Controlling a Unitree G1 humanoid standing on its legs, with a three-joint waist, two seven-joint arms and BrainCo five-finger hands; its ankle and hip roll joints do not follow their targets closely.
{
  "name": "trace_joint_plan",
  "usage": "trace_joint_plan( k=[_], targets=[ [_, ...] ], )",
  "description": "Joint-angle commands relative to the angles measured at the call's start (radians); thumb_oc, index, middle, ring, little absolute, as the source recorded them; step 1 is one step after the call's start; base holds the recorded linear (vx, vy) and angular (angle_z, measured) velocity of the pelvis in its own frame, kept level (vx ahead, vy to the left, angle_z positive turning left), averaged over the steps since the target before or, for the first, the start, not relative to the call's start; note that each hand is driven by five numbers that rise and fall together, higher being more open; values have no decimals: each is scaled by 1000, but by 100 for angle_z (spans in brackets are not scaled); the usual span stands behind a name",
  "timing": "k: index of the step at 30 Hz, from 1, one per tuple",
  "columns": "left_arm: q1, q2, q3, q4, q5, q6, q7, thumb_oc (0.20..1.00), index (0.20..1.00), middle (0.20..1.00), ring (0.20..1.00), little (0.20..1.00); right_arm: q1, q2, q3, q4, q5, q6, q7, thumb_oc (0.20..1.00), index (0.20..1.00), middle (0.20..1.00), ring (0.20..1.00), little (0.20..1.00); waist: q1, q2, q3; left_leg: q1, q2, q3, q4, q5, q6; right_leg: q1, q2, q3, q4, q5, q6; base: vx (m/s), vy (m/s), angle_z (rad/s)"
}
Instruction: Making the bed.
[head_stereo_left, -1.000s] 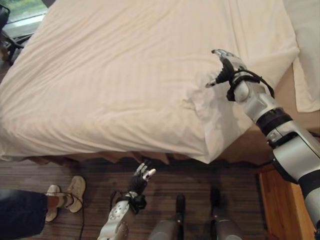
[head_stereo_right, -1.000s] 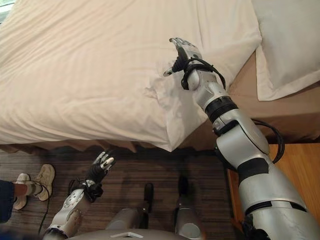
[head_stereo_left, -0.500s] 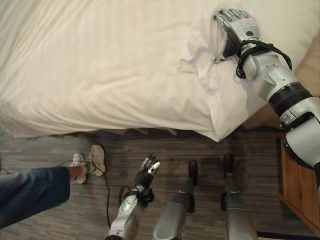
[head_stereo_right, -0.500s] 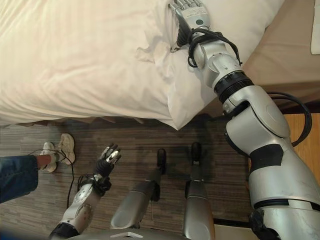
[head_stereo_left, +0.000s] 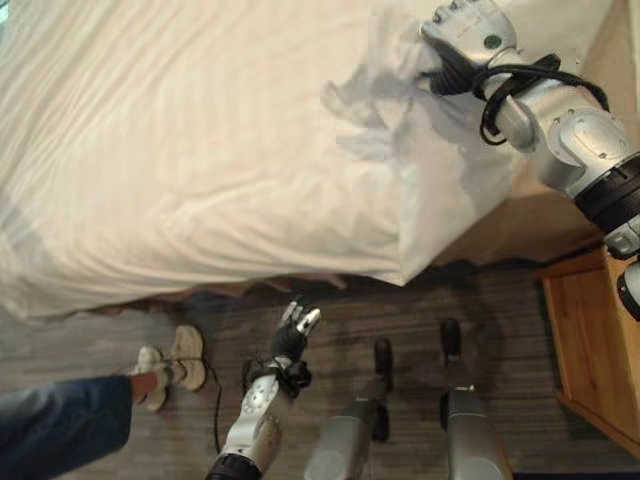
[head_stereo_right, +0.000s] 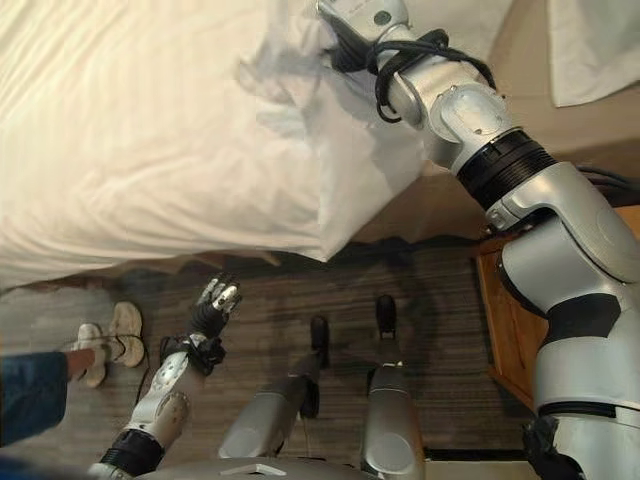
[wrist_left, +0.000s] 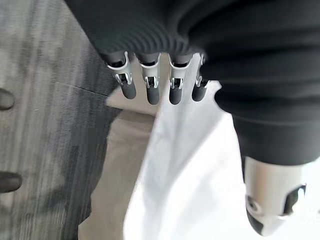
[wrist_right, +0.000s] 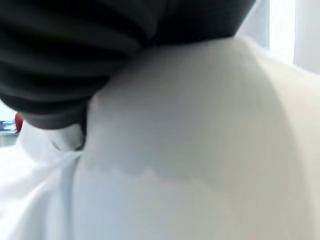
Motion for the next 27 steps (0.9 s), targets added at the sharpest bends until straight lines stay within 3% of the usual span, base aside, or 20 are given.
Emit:
trace_joint_plan(
  k=[1, 2, 4, 5, 8, 11, 13, 14, 15, 21, 27],
  targets=[
    [13, 19, -34, -25, -6, -24, 0, 1000, 1000, 1000, 1000, 1000, 26, -12, -126, -49, 109, -2, -146, 200, 200, 200, 200, 200, -17, -17, -19, 5, -18, 37, 6, 9, -40, -21, -57, 103, 97, -87, 82, 17, 94, -18],
    [13, 16, -25, -30, -3, -24, -2, 1000, 1000, 1000, 1000, 1000, 127, -54, -227, -138, 130, -11, -183, 200, 200, 200, 200, 200, -38, -11, -22, 14, -18, 46, 6, 2, -35, -11, -59, 109, 88, -83, 87, 22, 71, -11],
    [16, 20, -27, -33, 3, -23, -6, 1000, 1000, 1000, 1000, 1000, 193, -77, -286, -189, 126, -10, -193, 200, 200, 200, 200, 200, -44, -13, -26, 23, -19, 50, 6, -3, -32, -4, -59, 113, 82, -82, 88, 21, 48, -21],
    [19, 11, -19, -43, 13, -23, -10, 1000, 1000, 1000, 1000, 1000, 356, -94, -425, -266, 144, -23, -244, 200, 200, 200, 200, 200, -72, 0, -26, 36, -20, 62, 6, -12, -25, 3, -60, 120, 82, -82, 92, 32, 55, -42],
    [23, 3, -34, -39, 31, -21, -21, 1000, 1000, 1000, 1000, 1000, 593, -67, -577, -305, 127, -34, -277, 200, 200, 200, 200, 200, -89, 9, -32, 53, -24, 69, 6, -19, -16, 15, -64, 128, 85, -88, 95, 24, 51, -13],
    [27, -12, -47, -22, 42, -21, -33, 1000, 1000, 1000, 1000, 1000, 778, -18, -636, -258, 133, -41, -283, 200, 200, 200, 200, 200, -111, 26, -33, 60, -31, 78, 6, -20, -13, 14, -68, 139, 91, -91, 98, -3, 20, -21],
    [30, -14, -51, -18, 44, -20, -37, 1000, 1000, 1000, 1000, 1000, 797, -13, -632, -238, 123, -38, -280, 200, 200, 200, 200, 200, -111, 32, -34, 62, -33, 79, 6, -20, -13, 15, -70, 141, 89, -91, 97, -5, 1, -12],
    [30, -15, -59, -18, 48, -22, -39, 1000, 1000, 1000, 1000, 1000, 808, -3, -620, -199, 123, -36, -277, 492, 492, 492, 492, 492, -114, 38, -35, 63, -36, 81, 6, -19, -13, 18, -74, 140, 85, -88, 99, 0, 0, 0],
    [22, -18, -71, -8, 63, -24, -41, 1000, 1000, 1000, 1000, 1000, 817, 19, -585, -133, 137, -38, -249, 1000, 1000, 1000, 1000, 1000, -122, 47, -38, 64, -38, 87, 6, -18, -14, 20, -77, 141, 81, -86, 99, 0, 0, 0],
    [25, -36, -63, 0, 57, -25, -39, 1000, 1000, 1000, 1000, 1000, 896, 52, -574, -80, 170, -39, -199, 1000, 1000, 1000, 1000, 1000, -147, 57, -49, 80, -37, 102, 6, -23, -14, 36, -75, 147, 70, -84, 97, 8, -14, -1],
    [36, -38, -62, 7, 60, -22, -49, 1000, 1000, 1000, 1000, 1000, 954, 26, -609, -81, 163, -39, -193, 1000, 1000, 1000, 1000, 1000, -164, 65, -63, 91, -38, 107, 6, -28, -12, 49, -78, 149, 56, -81, 100, 1, -2, -1]
  ],
)
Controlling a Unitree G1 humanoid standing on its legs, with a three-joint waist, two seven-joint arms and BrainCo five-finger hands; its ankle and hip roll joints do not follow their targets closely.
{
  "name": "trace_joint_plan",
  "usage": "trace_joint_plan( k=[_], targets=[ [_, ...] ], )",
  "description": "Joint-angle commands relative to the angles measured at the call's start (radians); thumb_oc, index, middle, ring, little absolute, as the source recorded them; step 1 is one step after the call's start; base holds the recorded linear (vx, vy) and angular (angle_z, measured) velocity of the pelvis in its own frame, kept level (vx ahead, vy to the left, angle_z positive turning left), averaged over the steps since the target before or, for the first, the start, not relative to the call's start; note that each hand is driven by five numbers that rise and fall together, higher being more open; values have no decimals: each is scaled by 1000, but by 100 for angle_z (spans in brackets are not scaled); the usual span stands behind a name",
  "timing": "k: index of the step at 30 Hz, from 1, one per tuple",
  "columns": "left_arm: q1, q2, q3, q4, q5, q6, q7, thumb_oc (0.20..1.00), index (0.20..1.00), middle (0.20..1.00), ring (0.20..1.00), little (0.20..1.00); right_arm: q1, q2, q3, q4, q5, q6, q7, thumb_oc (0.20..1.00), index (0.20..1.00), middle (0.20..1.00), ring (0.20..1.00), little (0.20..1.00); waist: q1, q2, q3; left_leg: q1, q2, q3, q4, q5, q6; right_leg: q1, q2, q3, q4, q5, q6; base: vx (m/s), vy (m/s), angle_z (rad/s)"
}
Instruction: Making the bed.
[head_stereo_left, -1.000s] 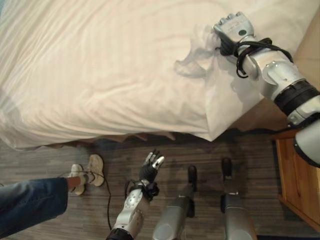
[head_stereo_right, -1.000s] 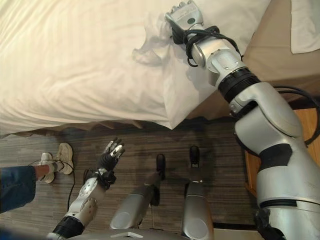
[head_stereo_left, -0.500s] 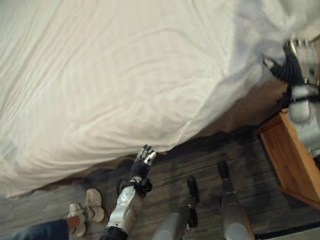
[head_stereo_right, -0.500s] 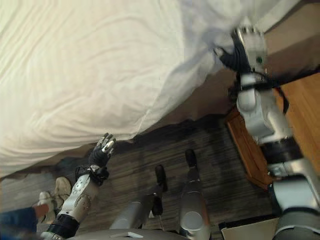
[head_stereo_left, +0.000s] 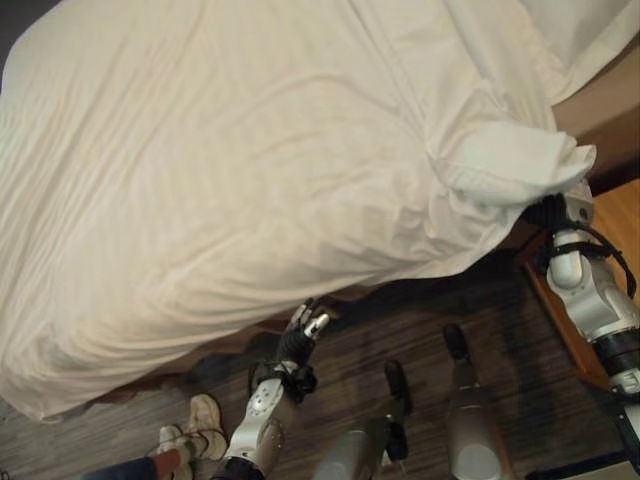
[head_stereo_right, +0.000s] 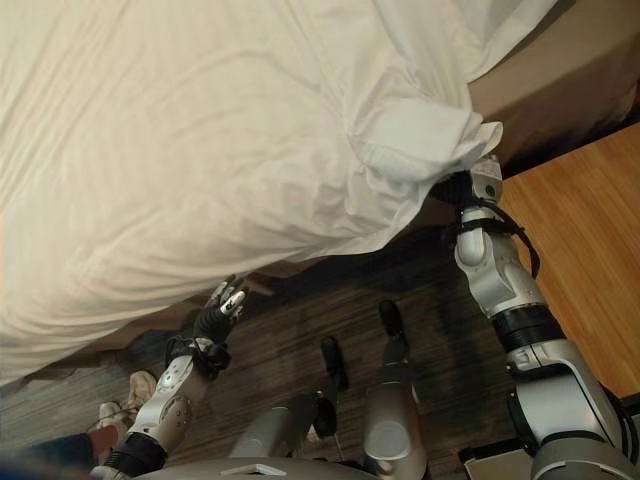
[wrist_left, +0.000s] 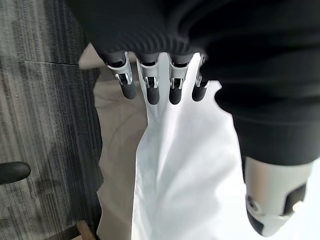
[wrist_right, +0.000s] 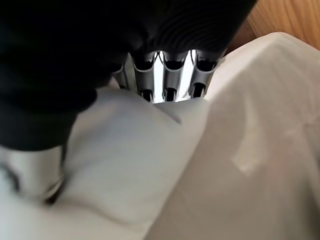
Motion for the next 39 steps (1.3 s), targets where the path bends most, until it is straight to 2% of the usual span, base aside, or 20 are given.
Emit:
trace_joint_plan(
  k=[1, 4, 5, 6, 8, 11, 13, 17, 21, 22, 23, 25, 26, 27, 31, 33, 34, 37, 39],
  targets=[
    [19, -12, -15, 7, 41, -30, -17, 1000, 1000, 1000, 1000, 1000, 73, -49, 10, 28, 27, -6, 8, 1000, 1000, 1000, 1000, 1000, -29, -5, -63, 12, -24, 24, 12, 8, -30, 9, -72, 61, 51, -76, 78, 0, 0, 0],
    [19, -12, -16, 15, 44, -29, -22, 1000, 1000, 1000, 1000, 1000, 95, -54, -29, 23, 54, -7, 1, 1000, 1000, 1000, 1000, 1000, -38, -5, -66, 14, -24, 29, 12, 7, -28, 9, -72, 65, 50, -74, 79, 0, 0, -2],
    [18, -13, -16, 17, 44, -28, -23, 1000, 1000, 1000, 1000, 1000, 105, -45, -48, 29, 87, -10, -3, 1000, 1000, 1000, 1000, 1000, -42, -6, -68, 15, -24, 31, 12, 6, -28, 9, -71, 68, 51, -73, 80, -3, -1, -9],
    [18, -16, -16, 21, 41, -25, -23, 1000, 1000, 1000, 1000, 1000, 139, -20, -92, 47, 189, -20, 10, 1000, 1000, 1000, 1000, 1000, -50, -12, -71, 21, -23, 34, 12, 4, -26, 12, -70, 69, 52, -73, 79, -2, -6, -7],
    [17, -15, -14, 20, 39, -23, -23, 1000, 1000, 1000, 1000, 1000, 158, -15, -112, 67, 229, -18, 19, 1000, 1000, 1000, 1000, 1000, -53, -16, -73, 24, -22, 34, 12, 2, -25, 15, -69, 71, 53, -73, 79, 0, 0, 0],
    [30, -7, 4, 26, 23, 1, -44, 1000, 1000, 1000, 1000, 1000, 218, -20, -192, 198, 376, -3, 68, 1000, 1000, 1000, 1000, 1000, -63, -44, -85, 41, -14, 34, 12, -4, -21, 32, -59, 67, 52, -76, 76, -5, -34, 0],
    [52, 12, 22, 24, 10, 24, -78, 1000, 1000, 1000, 1000, 1000, 247, -49, -264, 442, 473, 18, 101, 1000, 1000, 1000, 1000, 1000, -59, -76, -106, 60, -5, 31, 12, -10, -19, 54, -45, 62, 44, -73, 72, 4, -64, -4],
    [60, 31, 22, 22, 13, 32, -104, 1000, 1000, 1000, 1000, 1000, 234, -102, -280, 594, 499, 26, 132, 1000, 1000, 1000, 1000, 1000, -56, -101, -125, 72, 5, 38, 12, -16, -20, 68, -33, 65, 34, -68, 72, 9, -20, -6],
    [60, 36, 24, 28, 26, 31, -106, 1000, 1000, 1000, 1000, 1000, 239, -121, -340, 560, 611, -5, 128, 1000, 1000, 1000, 1000, 1000, -58, -117, -138, 84, 13, 42, 12, -21, -20, 79, -24, 71, 31, -69, 73, 22, -3, -10],
    [54, 31, 28, 36, 34, 28, -98, 1000, 1000, 1000, 1000, 1000, 248, -101, -395, 483, 761, -55, 129, 1000, 1000, 1000, 1000, 1000, -63, -126, -144, 91, 17, 46, 12, -25, -20, 84, -22, 73, 27, -69, 75, 27, -1, -6],
    [53, 30, 29, 34, 33, 29, -96, 1000, 1000, 1000, 1000, 1000, 259, -88, -417, 407, 827, -83, 139, 200, 200, 200, 200, 200, -64, -131, -148, 95, 19, 51, 12, -27, -20, 85, -19, 78, 26, -68, 75, 46, 8, -9],
    [54, 28, 31, 26, 31, 31, -89, 1000, 1000, 1000, 1000, 1000, 265, -54, -441, 206, 958, -145, 149, 200, 200, 200, 200, 200, -71, -137, -152, 101, 22, 61, 12, -34, -20, 86, -14, 86, 25, -68, 80, 27, 11, -13],
    [54, 29, 31, 26, 31, 31, -89, 1000, 1000, 1000, 1000, 1000, 268, -52, -443, 202, 957, -143, 148, 200, 200, 200, 200, 200, -68, -140, -155, 96, 21, 63, 12, -30, -20, 80, -14, 88, 24, -62, 79, 26, 10, -15],
    [62, 31, 28, 12, 23, 34, -82, 1000, 1000, 1000, 1000, 1000, 265, 14, -435, 28, 1108, -205, 181, 200, 200, 200, 200, 200, -70, -143, -161, 103, 25, 78, 12, -38, -20, 80, -10, 94, 24, -62, 84, 23, 7, -14],
    [68, 42, 0, -1, 26, 43, -72, 1000, 1000, 1000, 1000, 1000, 221, 117, -328, -214, 1318, -241, 275, 200, 200, 200, 200, 200, -60, -150, -174, 108, 30, 97, 12, -41, -21, 77, -7, 105, 23, -60, 85, 16, -1, -26],
    [63, 42, -18, 5, 40, 47, -68, 1000, 1000, 1000, 1000, 1000, 152, 142, -249, -226, 1376, -234, 296, 200, 200, 200, 200, 200, -47, -153, -185, 105, 29, 102, 12, -37, -23, 72, -9, 106, 22, -57, 84, 4, -10, -15],
    [62, 41, -16, 5, 40, 47, -68, 1000, 1000, 1000, 1000, 1000, 148, 142, -247, -224, 1377, -234, 297, 200, 200, 200, 200, 200, -48, -153, -184, 105, 29, 102, 12, -37, -23, 72, -10, 107, 22, -57, 84, 0, 0, 0],
    [51, 43, -47, 5, 53, 48, -68, 1000, 1000, 1000, 1000, 1000, -31, 147, -87, -178, 1385, -189, 307, 200, 200, 200, 200, 200, -20, -149, -187, 103, 28, 107, 12, -35, -26, 70, -12, 110, 20, -54, 81, 4, -2, 2],
    [46, 44, -52, 7, 53, 48, -67, 1000, 1000, 1000, 1000, 1000, -76, 156, -61, -164, 1390, -182, 306, 200, 200, 200, 200, 200, -16, -147, -186, 102, 27, 107, 12, -34, -26, 69, -12, 111, 20, -53, 81, 0, -4, -21]
  ],
)
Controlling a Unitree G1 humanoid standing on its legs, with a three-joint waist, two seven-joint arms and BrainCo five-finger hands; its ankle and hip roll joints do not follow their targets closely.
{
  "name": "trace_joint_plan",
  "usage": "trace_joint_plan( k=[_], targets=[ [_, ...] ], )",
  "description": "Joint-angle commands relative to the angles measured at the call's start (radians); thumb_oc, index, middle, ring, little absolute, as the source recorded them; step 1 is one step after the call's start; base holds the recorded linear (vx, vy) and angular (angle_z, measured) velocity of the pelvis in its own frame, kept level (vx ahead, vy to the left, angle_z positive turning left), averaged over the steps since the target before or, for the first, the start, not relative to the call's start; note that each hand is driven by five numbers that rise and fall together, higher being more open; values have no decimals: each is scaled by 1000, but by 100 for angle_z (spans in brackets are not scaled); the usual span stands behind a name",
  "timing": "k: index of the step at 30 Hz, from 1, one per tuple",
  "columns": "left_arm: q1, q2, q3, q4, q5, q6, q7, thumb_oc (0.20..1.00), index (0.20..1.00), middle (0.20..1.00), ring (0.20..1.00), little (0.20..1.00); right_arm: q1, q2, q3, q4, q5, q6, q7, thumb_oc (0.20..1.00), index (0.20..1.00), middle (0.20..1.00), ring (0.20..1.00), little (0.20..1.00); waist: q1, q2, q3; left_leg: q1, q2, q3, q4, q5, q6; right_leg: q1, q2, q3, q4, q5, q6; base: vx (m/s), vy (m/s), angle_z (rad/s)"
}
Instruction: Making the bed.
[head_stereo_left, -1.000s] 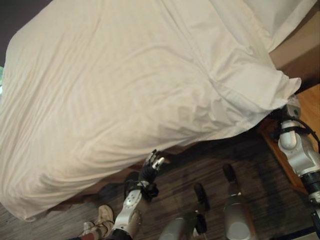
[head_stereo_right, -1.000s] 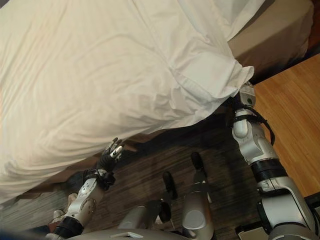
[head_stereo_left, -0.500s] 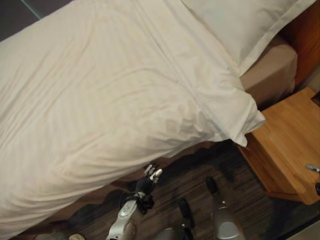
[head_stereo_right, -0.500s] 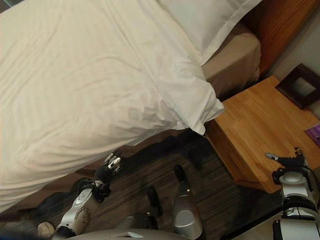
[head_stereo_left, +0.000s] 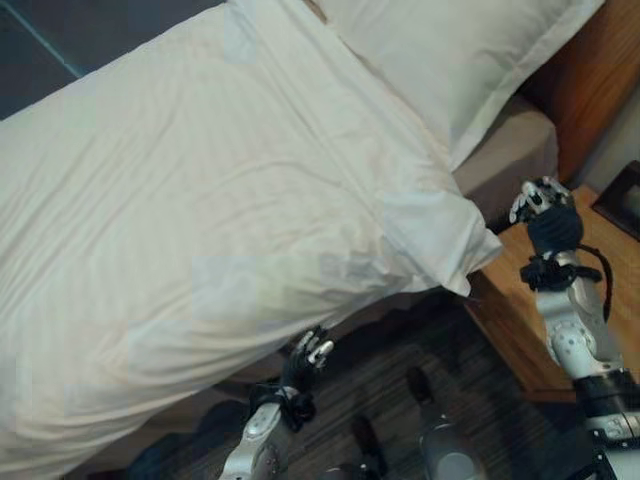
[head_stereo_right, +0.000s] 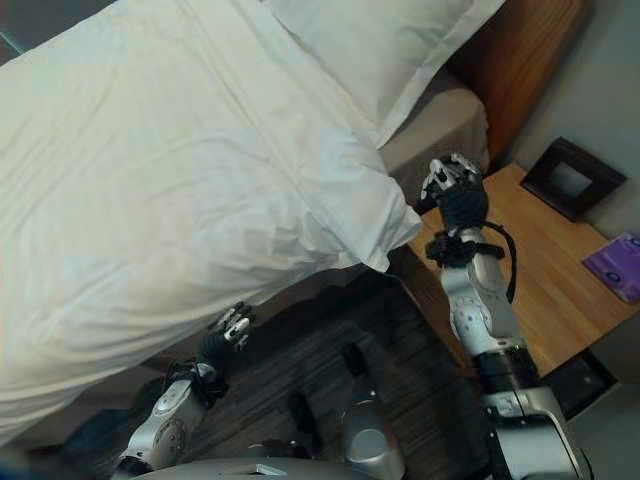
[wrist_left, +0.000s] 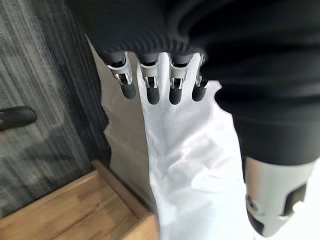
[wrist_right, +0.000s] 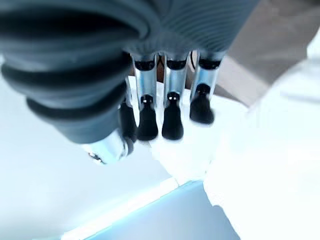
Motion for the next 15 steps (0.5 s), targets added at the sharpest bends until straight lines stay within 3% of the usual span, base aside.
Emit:
trace_joint_plan(
  k=[1, 4, 9, 15],
  targets=[
    [-63, 26, -5, 4, 32, -29, 3, 1000, 1000, 1000, 1000, 1000, -151, 26, -5, 60, 23, -10, 23, 200, 200, 200, 200, 200, 45, -7, -16, 23, -3, -11, 13, -2, -34, 36, -51, 25, 20, -47, 67, 0, 0, 0],
    [-75, 27, -12, 12, 32, -29, 5, 1000, 1000, 1000, 1000, 1000, -231, 78, 38, 124, 24, 5, 14, 200, 200, 200, 200, 200, 60, -2, -15, 19, -3, -15, 13, 1, -35, 34, -53, 22, 21, -48, 65, 1, -17, 7],
    [-131, 37, -27, 38, 17, -39, 23, 1000, 1000, 1000, 1000, 1000, -510, 214, 80, 420, 21, 31, -39, 200, 200, 200, 200, 200, 102, 20, -10, 1, -6, -29, 13, 10, -39, 23, -58, 9, 24, -50, 58, -3, -27, 6],
    [-165, 37, -42, 60, 18, -41, 31, 1000, 1000, 1000, 1000, 1000, -612, 296, 63, 570, 7, 42, -65, 200, 200, 200, 200, 200, 128, 41, -5, -16, -6, -49, 13, 21, -45, 20, -59, -10, 24, -54, 52, 5, -38, 7]
  ],
)
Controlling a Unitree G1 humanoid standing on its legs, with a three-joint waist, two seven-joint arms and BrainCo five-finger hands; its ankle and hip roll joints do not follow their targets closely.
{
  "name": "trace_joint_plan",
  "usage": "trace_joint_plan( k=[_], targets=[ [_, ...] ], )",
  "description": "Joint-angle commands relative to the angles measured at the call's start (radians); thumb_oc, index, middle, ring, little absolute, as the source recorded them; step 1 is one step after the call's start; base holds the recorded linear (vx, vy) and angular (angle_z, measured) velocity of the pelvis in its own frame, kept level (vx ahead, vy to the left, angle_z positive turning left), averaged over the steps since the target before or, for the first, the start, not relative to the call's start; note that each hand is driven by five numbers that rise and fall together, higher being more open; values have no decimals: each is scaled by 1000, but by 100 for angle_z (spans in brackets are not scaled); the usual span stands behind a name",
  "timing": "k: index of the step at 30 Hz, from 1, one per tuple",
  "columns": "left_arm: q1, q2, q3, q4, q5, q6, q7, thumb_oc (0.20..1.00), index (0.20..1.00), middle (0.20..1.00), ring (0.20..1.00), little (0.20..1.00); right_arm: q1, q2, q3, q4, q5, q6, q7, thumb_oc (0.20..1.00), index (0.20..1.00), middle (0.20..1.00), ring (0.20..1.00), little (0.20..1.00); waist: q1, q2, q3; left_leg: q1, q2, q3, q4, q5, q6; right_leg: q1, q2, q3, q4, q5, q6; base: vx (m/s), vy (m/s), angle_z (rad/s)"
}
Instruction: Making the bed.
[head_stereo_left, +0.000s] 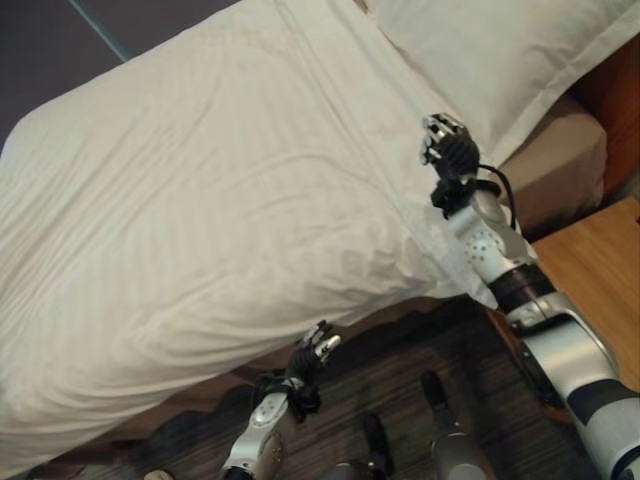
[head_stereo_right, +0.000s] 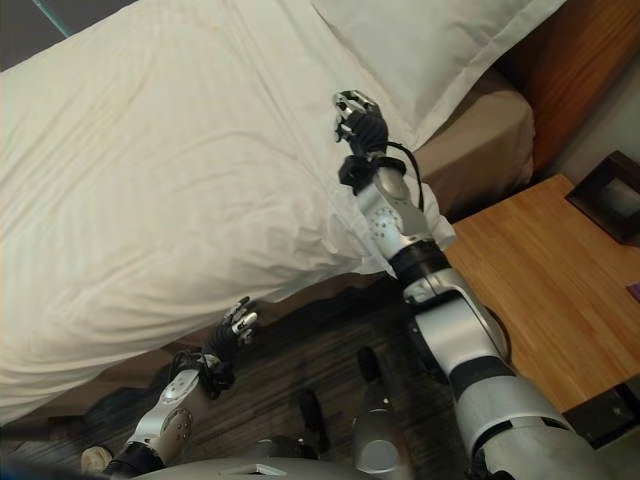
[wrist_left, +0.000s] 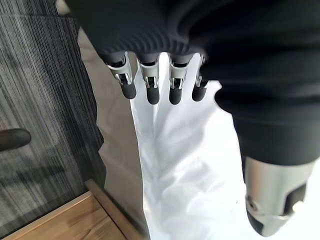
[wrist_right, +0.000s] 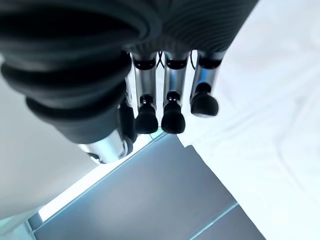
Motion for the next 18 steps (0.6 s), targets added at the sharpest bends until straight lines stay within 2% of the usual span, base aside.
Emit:
trace_joint_plan(
  k=[1, 9, 12, 13, 14, 15, 16, 18],
  targets=[
    [-85, 38, -32, 27, 13, -41, 4, 1000, 1000, 1000, 1000, 1000, -163, -2, -24, 96, -5, -19, -8, 200, 200, 200, 200, 200, 17, 2, 29, 2, -9, -19, 12, 14, -47, 28, -56, 29, 23, -67, 68, 0, -29, 13],
    [-92, 46, -42, 33, 15, -49, 9, 1000, 1000, 1000, 1000, 1000, -236, -29, -55, 249, -6, -4, -23, 200, 200, 200, 200, 200, 51, 42, 43, -34, -15, -42, 12, 32, -56, 8, -60, 9, 23, -71, 64, -2, -39, 11],
    [-101, 59, -53, 24, 16, -62, 9, 1000, 1000, 1000, 1000, 1000, -285, -66, -79, 328, 12, 2, -28, 200, 200, 200, 200, 200, 68, 74, 60, -74, -26, -50, 12, 44, -63, -28, -63, 5, 13, -65, 66, -35, -58, 4],
    [-103, 59, -53, 24, 16, -62, 9, 1000, 1000, 1000, 1000, 1000, -287, -67, -79, 331, 13, 2, -27, 200, 200, 200, 200, 200, 70, 74, 58, -77, -26, -50, 12, 44, -63, -31, -63, 5, 13, -65, 66, -46, -40, 1],
    [-102, 66, -54, 16, 10, -67, 7, 1000, 1000, 1000, 1000, 1000, -312, -86, -75, 357, 0, 9, -29, 200, 200, 200, 200, 200, 82, 94, 65, -113, -30, -40, 12, 52, -65, -68, -62, 13, 13, -62, 71, 0, 0, 0],
    [-103, 65, -54, 16, 10, -67, 7, 1000, 1000, 1000, 1000, 1000, -314, -86, -74, 359, 1, 9, -28, 200, 200, 200, 200, 200, 84, 94, 62, -116, -30, -38, 12, 52, -65, -72, -61, 15, 13, -61, 71, -37, -32, -6],
    [-97, 65, -63, 13, 1, -66, 4, 1000, 1000, 1000, 1000, 1000, -331, -111, -72, 375, 8, 12, -20, 200, 200, 200, 200, 200, 96, 118, 73, -143, -35, -29, 12, 61, -67, -104, -62, 30, 13, -54, 75, -5, -29, -8],
    [-94, 58, -70, 11, -1, -65, 3, 1000, 1000, 1000, 1000, 1000, -317, -128, -72, 372, 12, 14, -11, 200, 200, 200, 200, 200, 101, 127, 73, -161, -34, -22, 12, 64, -68, -122, -65, 37, 13, -50, 76, 6, -40, -12]
  ],
)
